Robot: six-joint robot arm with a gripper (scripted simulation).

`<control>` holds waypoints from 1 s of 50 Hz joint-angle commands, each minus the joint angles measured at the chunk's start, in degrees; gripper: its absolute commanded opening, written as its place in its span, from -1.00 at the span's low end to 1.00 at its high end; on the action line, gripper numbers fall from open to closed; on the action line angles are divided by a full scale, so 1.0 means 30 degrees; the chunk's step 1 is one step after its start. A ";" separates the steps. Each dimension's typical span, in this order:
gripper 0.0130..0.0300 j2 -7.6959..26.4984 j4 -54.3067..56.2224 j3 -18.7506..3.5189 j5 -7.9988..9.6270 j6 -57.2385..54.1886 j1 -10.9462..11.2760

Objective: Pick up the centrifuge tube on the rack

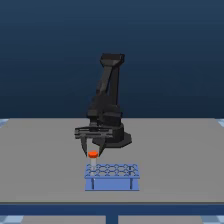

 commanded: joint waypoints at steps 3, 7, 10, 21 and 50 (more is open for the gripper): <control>1.00 0.0232 0.0882 0.0120 -0.0346 -0.1203 0.0000; 1.00 0.0291 0.1071 0.0148 -0.0397 -0.1405 0.0000; 1.00 0.0339 0.1226 0.0171 -0.0440 -0.1569 0.0000; 1.00 0.0425 0.1491 0.0211 -0.0516 -0.1853 0.0000; -1.00 0.0421 0.1474 0.0210 -0.0501 -0.1837 -0.0008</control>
